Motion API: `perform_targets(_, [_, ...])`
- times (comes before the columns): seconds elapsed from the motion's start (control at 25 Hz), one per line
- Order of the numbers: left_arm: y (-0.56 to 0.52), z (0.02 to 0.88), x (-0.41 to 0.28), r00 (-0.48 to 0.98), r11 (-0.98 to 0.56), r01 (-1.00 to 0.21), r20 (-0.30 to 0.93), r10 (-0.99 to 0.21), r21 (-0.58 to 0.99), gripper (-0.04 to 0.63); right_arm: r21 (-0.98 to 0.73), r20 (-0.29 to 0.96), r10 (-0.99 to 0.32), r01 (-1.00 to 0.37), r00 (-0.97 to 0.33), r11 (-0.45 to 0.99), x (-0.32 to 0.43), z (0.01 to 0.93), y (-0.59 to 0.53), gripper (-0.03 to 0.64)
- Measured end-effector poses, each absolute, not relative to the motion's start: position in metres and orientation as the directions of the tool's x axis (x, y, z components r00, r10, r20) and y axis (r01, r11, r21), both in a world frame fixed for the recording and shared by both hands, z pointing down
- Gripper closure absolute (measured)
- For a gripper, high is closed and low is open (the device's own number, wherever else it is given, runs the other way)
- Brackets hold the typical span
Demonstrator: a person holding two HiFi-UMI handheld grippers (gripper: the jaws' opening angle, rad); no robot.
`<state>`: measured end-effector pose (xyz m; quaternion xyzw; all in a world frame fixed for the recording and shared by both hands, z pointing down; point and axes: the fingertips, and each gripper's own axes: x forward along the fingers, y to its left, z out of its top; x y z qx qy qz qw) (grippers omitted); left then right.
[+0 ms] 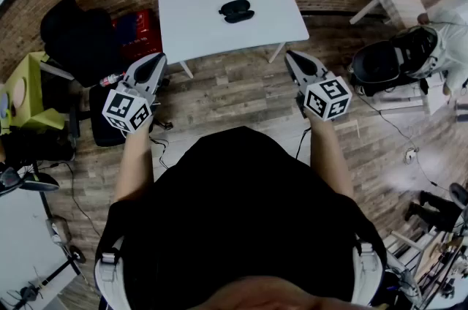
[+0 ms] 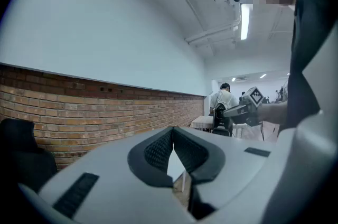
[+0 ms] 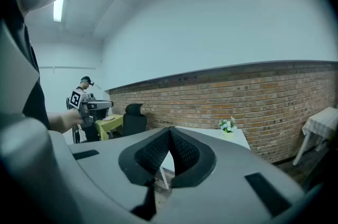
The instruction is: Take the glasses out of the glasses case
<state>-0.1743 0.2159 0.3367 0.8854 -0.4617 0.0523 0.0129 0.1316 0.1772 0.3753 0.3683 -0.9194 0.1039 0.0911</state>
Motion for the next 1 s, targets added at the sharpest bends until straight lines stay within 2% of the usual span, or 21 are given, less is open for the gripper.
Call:
perform_targets(0.44, [0.223,0.335,-0.189,0.572,-0.578,-0.815,0.108,-0.813,-0.035,0.583,-0.118,0.248,-0.664,-0.703,-0.705,0.702,0.117,0.372,0.18,0.603])
perform_targets(0.72, [0.225,0.334,-0.201,0.571,-0.578,-0.815,0.113,-0.813,-0.037,0.583,-0.195,0.209,-0.668,-0.7,-0.714,0.688,0.116,0.371,0.185,0.601])
perform_targets(1.0, [0.222,0.333,-0.205,0.583,-0.589,-0.807,0.109,-0.805,-0.041,0.583,-0.195,0.206,-0.657,-0.688,-0.725,0.699,0.106,0.368,0.189,0.601])
